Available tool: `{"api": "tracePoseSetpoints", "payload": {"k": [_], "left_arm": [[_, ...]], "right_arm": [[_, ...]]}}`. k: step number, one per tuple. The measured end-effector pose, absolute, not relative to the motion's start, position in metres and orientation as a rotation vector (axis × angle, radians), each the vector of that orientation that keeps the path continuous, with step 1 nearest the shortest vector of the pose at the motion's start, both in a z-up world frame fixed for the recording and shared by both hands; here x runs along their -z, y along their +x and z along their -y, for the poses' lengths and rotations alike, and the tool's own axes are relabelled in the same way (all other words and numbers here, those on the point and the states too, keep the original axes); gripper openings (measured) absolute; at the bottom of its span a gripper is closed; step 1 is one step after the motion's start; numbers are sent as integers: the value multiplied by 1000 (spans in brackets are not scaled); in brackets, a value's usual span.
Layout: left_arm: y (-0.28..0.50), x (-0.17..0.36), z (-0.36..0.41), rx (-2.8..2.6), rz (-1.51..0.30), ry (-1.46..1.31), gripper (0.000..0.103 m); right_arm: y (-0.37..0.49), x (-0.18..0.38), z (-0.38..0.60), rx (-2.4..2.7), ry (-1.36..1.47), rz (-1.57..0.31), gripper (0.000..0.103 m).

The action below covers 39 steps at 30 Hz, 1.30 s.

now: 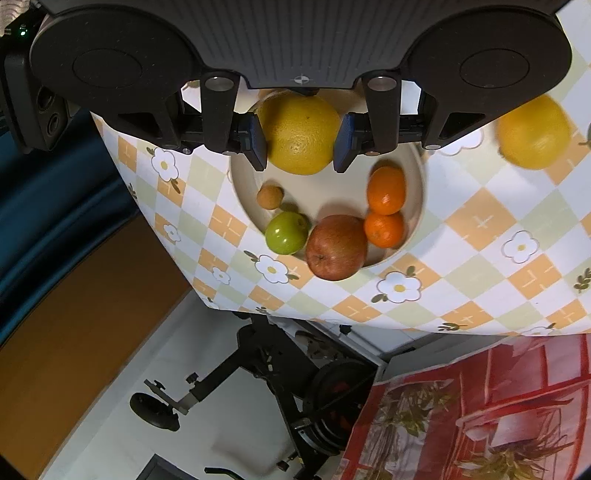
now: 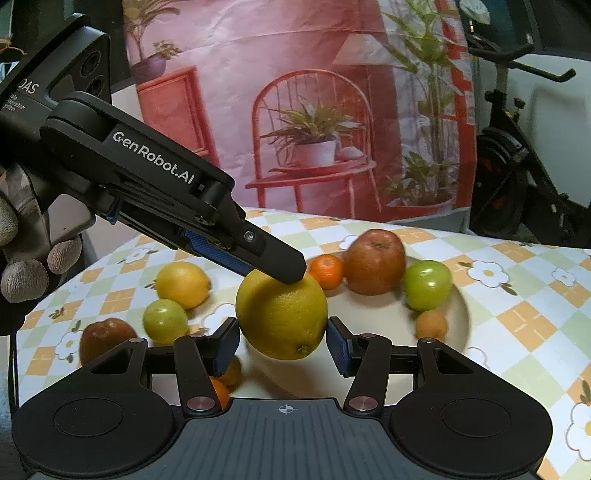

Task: Organize fruits
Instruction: 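Carry the lemon with the left tool over the plate and lower it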

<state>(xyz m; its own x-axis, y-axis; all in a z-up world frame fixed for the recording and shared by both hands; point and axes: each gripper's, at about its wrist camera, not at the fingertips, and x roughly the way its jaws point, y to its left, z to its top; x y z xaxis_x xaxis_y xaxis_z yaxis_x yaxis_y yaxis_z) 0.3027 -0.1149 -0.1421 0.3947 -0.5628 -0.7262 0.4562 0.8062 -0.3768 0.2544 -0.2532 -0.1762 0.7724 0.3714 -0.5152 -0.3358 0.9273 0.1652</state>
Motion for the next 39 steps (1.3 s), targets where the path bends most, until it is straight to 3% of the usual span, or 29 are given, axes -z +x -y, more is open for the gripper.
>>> {"api": "tracePoseSetpoints", "payload": {"k": [39], "left_arm": [[367, 169, 165, 615, -1014, -109, 38]], "right_arm": [[313, 211, 285, -248, 49, -613, 48]]}}
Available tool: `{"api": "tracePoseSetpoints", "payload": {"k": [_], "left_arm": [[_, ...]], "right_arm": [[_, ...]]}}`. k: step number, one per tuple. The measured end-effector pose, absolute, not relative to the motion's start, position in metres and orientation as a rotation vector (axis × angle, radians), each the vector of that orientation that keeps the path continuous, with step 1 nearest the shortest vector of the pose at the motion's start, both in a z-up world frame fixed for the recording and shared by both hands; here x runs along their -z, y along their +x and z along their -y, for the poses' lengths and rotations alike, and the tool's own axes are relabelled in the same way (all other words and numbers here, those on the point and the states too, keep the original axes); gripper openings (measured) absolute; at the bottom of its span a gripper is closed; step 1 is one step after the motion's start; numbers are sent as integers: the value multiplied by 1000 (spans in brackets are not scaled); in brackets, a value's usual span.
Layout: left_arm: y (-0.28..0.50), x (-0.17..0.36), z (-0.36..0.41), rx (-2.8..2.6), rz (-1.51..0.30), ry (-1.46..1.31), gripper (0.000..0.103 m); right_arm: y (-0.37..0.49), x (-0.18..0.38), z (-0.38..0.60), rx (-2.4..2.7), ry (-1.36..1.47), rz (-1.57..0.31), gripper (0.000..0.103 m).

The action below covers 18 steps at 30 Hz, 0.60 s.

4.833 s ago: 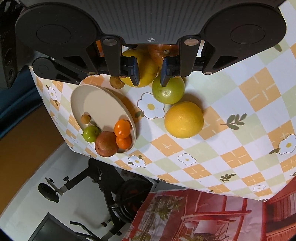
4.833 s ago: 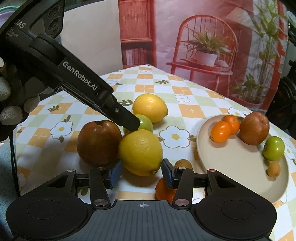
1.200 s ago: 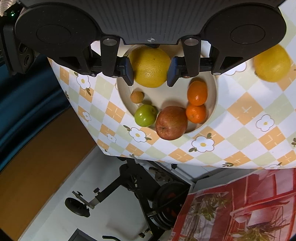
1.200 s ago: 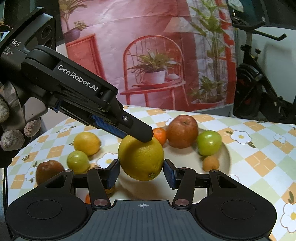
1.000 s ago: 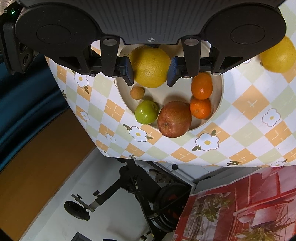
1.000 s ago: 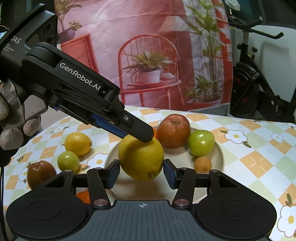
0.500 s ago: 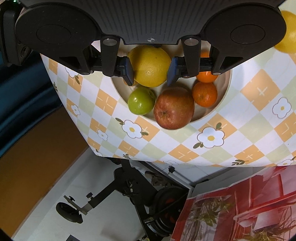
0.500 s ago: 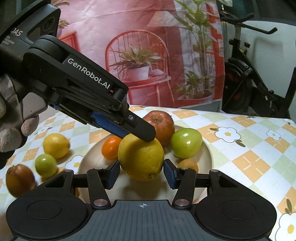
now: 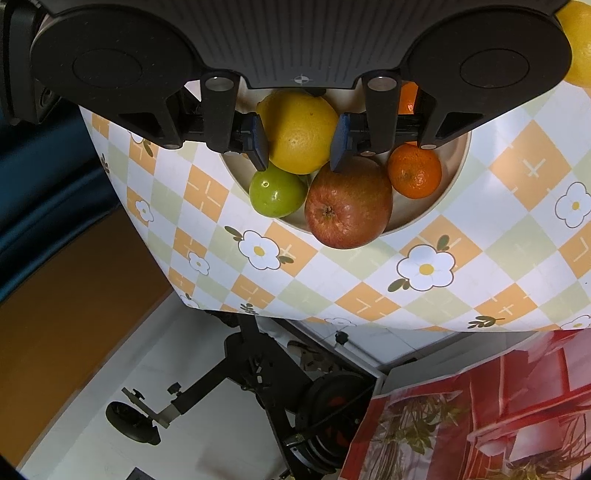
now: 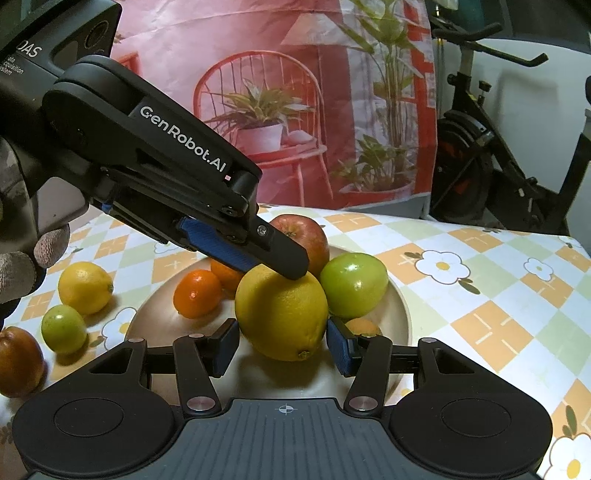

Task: Organize fruits
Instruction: 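Carry the lemon with the left tool over the plate and lower it, then open the left tool to release the lemon on the plate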

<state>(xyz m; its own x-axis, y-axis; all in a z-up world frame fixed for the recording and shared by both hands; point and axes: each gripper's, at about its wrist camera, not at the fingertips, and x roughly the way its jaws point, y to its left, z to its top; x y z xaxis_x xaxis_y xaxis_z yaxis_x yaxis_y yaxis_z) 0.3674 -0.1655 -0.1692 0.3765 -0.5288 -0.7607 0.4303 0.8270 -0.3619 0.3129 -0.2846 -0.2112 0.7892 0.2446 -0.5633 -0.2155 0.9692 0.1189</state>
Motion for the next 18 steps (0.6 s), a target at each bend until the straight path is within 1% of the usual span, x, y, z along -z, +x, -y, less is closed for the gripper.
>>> {"api": "tracePoseSetpoints", "payload": {"k": [6, 10, 11, 13, 18], "left_arm": [[364, 169, 164, 609, -1006, -111, 38], [361, 166, 161, 598, -1009, -110, 38], [360, 165, 161, 599, -1006, -110, 38], [358, 162, 158, 592, -993, -111, 38], [353, 153, 150, 580, -966, -124, 39]], "right_arm": [[313, 214, 282, -239, 36, -609, 49], [312, 215, 281, -238, 22, -616, 55], [311, 214, 281, -246, 21, -611, 60], [308, 213, 282, -248, 26, -597, 63], [299, 211, 281, -243, 20, -564, 63]]}}
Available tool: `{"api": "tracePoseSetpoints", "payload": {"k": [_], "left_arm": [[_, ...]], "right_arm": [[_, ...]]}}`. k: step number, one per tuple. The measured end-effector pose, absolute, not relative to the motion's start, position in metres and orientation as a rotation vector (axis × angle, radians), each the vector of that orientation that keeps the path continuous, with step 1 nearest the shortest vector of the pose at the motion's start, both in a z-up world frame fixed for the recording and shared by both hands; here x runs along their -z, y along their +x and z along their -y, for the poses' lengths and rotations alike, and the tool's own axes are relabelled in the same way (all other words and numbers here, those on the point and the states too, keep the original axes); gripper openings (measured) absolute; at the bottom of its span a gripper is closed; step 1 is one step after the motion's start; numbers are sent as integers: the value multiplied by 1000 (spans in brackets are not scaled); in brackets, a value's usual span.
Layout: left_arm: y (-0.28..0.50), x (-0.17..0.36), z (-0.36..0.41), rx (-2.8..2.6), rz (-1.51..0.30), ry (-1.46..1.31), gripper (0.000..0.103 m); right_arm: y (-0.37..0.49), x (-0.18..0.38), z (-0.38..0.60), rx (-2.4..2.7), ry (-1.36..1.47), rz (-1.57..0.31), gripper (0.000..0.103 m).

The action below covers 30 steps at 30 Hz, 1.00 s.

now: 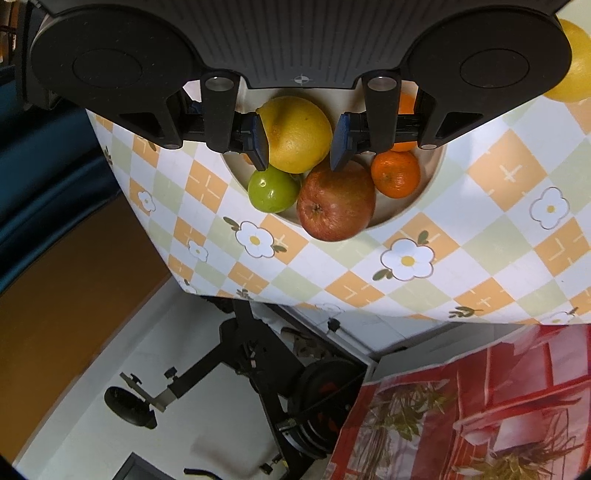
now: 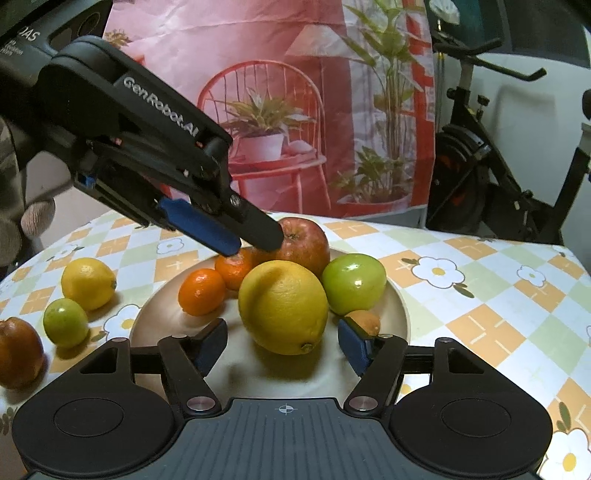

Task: Organize fruits
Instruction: 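Open the left tool to release the lemon on the plate, then move both tools back toward the fruit pile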

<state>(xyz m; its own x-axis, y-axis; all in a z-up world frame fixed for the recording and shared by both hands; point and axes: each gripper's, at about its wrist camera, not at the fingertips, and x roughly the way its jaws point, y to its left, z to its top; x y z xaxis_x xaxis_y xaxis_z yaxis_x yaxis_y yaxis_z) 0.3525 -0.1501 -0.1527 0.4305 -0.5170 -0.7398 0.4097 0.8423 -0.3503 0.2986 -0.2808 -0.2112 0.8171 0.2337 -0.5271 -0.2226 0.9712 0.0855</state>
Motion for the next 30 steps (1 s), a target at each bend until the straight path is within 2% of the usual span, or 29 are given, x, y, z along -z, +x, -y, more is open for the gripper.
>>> {"api": "tracePoseSetpoints", "payload": {"k": [21, 30], "left_arm": [[260, 110, 14, 227, -719, -78, 39], [231, 116, -18, 154, -724, -106, 39]], "right_arm": [[223, 198, 264, -301, 131, -518, 63], [207, 202, 253, -323, 100, -524, 63]]}}
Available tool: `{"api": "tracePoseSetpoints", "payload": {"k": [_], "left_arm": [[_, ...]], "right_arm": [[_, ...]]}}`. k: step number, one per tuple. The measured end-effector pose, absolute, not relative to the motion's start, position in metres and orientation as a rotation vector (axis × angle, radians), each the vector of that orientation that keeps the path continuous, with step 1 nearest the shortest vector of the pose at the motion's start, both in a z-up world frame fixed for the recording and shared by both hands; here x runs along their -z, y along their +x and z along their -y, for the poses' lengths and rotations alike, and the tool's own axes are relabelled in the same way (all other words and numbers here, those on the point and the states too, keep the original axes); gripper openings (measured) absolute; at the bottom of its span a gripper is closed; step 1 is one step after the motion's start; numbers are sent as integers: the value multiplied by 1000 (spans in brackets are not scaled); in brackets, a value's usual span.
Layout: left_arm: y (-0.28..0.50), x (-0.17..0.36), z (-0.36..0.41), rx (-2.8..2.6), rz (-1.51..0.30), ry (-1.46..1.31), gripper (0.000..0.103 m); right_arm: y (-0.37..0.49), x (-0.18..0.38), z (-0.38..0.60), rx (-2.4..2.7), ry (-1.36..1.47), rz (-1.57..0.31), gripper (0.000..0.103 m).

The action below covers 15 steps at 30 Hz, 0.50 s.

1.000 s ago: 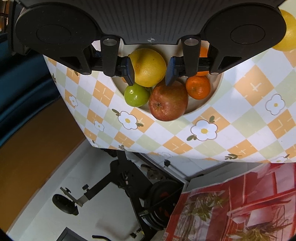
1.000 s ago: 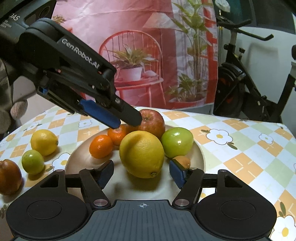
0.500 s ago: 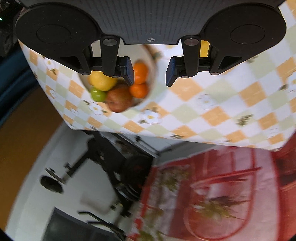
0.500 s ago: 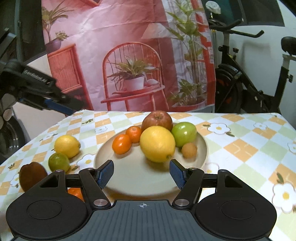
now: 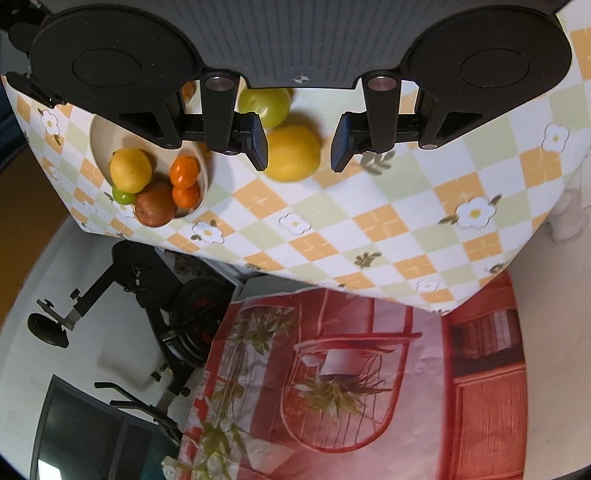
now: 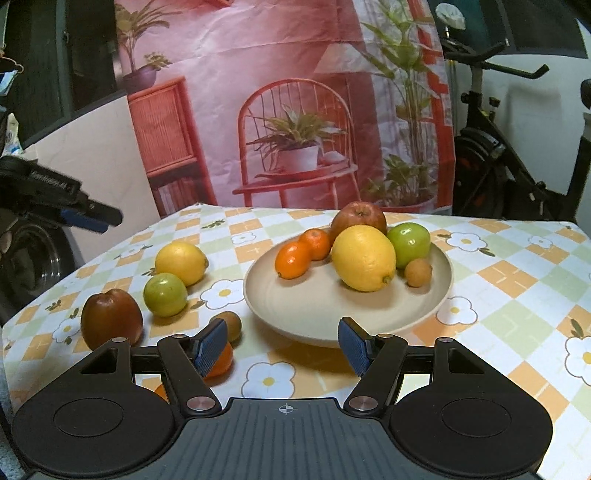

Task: Organize fruits
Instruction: 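Move both tools back toward the fruit pile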

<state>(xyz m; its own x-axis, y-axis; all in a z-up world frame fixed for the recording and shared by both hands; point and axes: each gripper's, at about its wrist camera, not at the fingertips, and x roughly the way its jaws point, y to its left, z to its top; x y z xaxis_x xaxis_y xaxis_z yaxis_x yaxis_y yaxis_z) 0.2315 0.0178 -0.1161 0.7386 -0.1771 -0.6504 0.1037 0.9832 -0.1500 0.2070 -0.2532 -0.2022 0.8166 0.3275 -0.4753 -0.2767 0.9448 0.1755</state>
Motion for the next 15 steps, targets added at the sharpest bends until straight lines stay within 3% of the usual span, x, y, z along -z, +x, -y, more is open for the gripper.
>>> {"api": "tracePoseSetpoints", "payload": {"k": [15], "left_arm": [[212, 132, -9, 195, -744, -90, 40]], "right_arm": [[205, 208, 247, -400, 109, -582, 64]]}}
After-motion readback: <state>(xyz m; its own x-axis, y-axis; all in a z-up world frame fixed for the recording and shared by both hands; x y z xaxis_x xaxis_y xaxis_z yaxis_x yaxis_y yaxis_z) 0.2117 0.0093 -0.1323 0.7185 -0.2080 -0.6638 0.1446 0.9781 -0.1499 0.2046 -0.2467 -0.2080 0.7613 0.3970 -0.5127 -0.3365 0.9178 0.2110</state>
